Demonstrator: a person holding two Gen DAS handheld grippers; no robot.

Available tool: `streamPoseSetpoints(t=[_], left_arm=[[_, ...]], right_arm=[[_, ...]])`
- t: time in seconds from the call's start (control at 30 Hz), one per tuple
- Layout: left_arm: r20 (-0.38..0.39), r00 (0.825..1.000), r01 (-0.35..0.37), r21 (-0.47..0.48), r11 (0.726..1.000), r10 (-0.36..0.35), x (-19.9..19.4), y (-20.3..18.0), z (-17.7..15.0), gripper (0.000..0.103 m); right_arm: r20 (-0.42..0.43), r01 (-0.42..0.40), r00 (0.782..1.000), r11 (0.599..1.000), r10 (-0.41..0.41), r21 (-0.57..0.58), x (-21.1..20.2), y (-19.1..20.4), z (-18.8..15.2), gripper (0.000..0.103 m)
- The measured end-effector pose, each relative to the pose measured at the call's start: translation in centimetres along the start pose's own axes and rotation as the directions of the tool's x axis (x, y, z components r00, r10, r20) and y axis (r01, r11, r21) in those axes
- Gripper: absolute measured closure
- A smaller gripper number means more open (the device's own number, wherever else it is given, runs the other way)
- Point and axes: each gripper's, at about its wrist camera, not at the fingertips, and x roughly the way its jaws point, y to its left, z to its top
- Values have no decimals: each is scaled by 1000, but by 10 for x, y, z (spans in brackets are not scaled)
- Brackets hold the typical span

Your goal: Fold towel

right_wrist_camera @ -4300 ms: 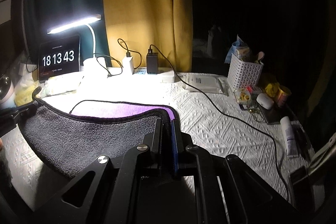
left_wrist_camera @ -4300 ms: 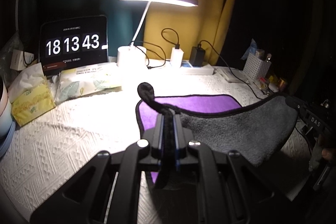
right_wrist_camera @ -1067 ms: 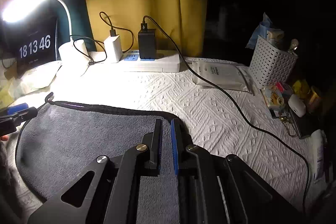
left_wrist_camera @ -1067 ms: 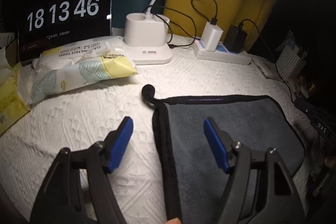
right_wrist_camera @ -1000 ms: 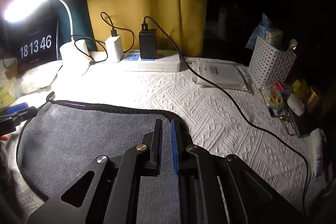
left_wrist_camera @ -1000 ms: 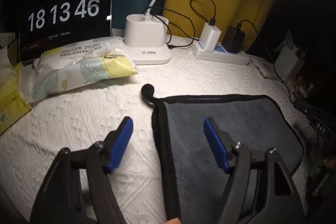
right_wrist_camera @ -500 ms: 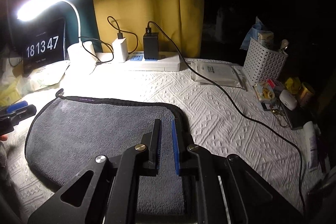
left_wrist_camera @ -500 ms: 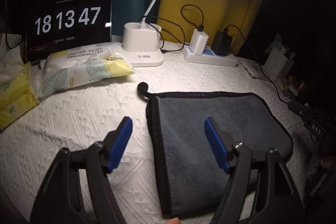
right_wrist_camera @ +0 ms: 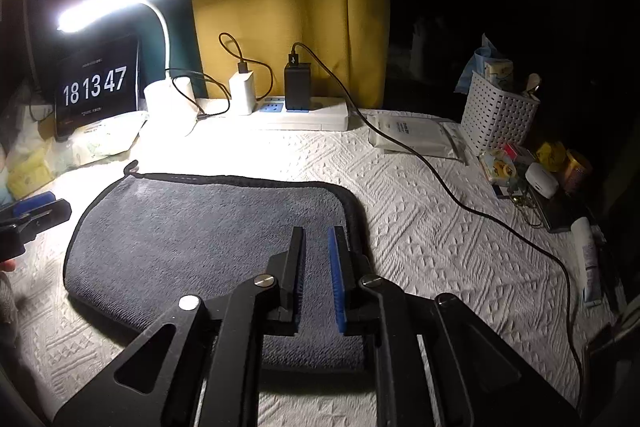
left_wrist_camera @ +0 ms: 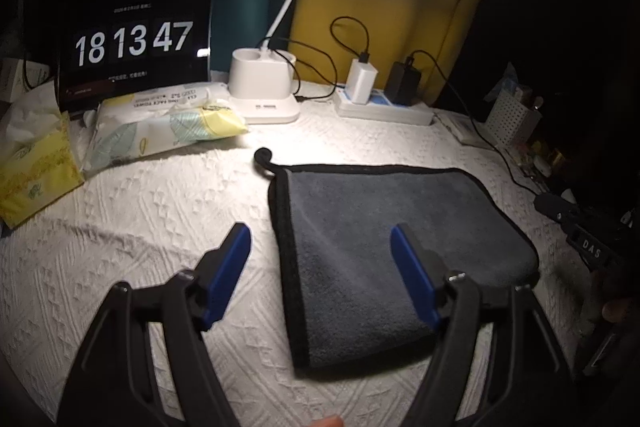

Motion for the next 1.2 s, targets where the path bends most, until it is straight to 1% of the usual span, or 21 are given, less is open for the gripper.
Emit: streamPoseSetpoints(t=[0.03, 0.07, 0.17, 0.83, 1.2], left_arm=[[3, 1000, 3, 3, 1000, -3, -2, -1, -2, 29], [7, 1000, 5, 7, 1000, -5, -5, -3, -4, 28], [17, 1000, 14, 14, 1000, -15, -13, -6, -9, 24], [54, 997, 60, 29, 998, -61, -55, -18, -39, 22], [82, 992, 92, 42, 995, -96, -79, -27, -55, 22]], right_arm=[[2, -2, 1000, 1000, 2, 2, -2, 0, -1, 81], [4, -4, 1000, 1000, 4, 5, -5, 1, -3, 80], [8, -5, 1000, 1000, 5, 6, -12, 3, -7, 79], [36, -7, 999, 1000, 6, 7, -54, 14, -33, 78], [54, -12, 998, 1000, 12, 4, -77, 20, -49, 78]])
